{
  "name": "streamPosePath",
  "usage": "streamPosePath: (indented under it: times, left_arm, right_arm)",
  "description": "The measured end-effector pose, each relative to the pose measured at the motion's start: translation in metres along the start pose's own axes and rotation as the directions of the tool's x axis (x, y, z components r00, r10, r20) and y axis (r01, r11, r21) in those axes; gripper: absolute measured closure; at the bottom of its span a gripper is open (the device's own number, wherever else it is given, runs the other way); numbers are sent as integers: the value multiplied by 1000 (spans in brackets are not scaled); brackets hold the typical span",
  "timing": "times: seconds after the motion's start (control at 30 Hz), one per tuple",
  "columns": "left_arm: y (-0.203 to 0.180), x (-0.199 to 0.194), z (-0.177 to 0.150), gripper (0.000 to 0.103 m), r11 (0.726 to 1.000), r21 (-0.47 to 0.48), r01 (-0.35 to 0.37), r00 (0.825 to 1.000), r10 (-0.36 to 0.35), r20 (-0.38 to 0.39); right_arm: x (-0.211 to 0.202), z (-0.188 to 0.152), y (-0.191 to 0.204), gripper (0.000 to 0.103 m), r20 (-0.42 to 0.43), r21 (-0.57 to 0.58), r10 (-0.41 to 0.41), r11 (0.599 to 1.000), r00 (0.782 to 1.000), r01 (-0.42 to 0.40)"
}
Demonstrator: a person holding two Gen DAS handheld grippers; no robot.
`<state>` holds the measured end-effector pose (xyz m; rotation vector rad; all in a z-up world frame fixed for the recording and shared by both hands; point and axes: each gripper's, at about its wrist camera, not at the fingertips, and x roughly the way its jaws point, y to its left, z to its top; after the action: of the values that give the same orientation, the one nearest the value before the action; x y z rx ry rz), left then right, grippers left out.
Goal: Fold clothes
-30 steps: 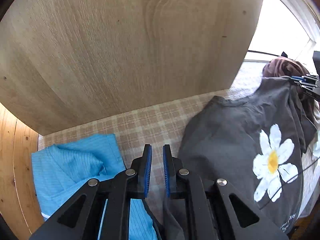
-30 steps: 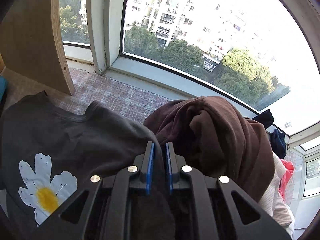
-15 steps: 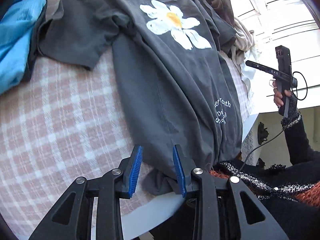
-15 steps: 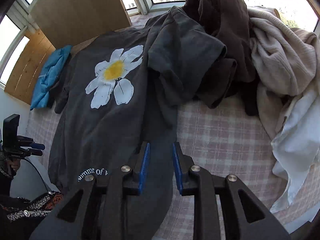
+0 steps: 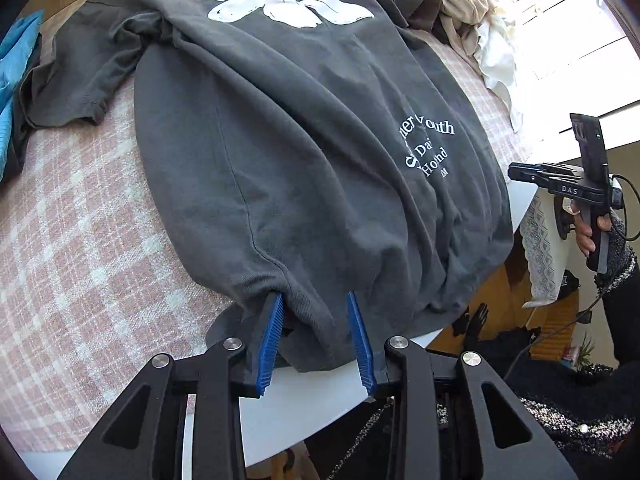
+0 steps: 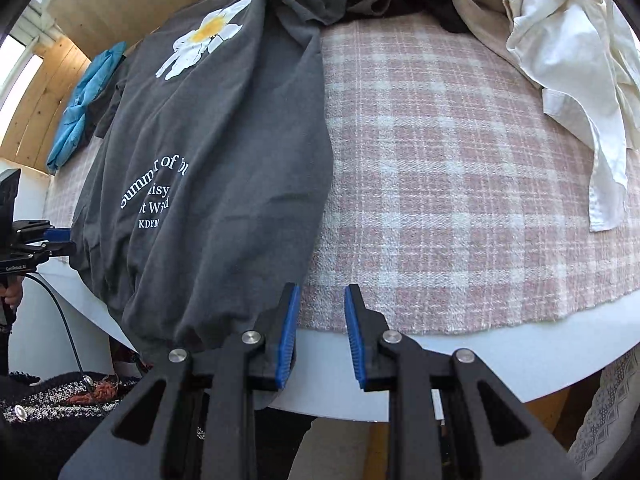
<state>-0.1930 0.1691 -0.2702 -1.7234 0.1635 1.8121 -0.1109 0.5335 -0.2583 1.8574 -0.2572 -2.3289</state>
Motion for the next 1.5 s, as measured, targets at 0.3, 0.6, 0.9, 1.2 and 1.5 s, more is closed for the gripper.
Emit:
streamPosePath:
  times: [0.3, 0.6, 0.9, 1.2, 1.5]
  left_arm:
    - [23, -40, -21, 99, 983, -175, 54, 985, -24, 169]
    - [97, -115, -55, 99, 930, -367, 2, 938, 126, 324]
    - [86, -160, -55, 103, 948, -315, 53, 895, 95, 437]
    - [101, -132, -30, 88, 976, -213, -42, 957, 101, 273]
    - [76, -73, -43, 65, 991, -131, -26, 987, 46, 152]
  right_arm:
    - [-2, -13, 2, 64, 20, -138, 71, 988, 997, -68]
    - [30, -1, 45, 65, -2, -297, 104, 950, 995, -99]
    - [-73, 51, 54, 101, 216, -292, 257, 938, 942, -189]
    - [-58, 116, 47, 86, 129, -250, 27, 968, 991, 6]
    - [8, 27, 43, 69, -62, -114, 183, 975, 981, -189]
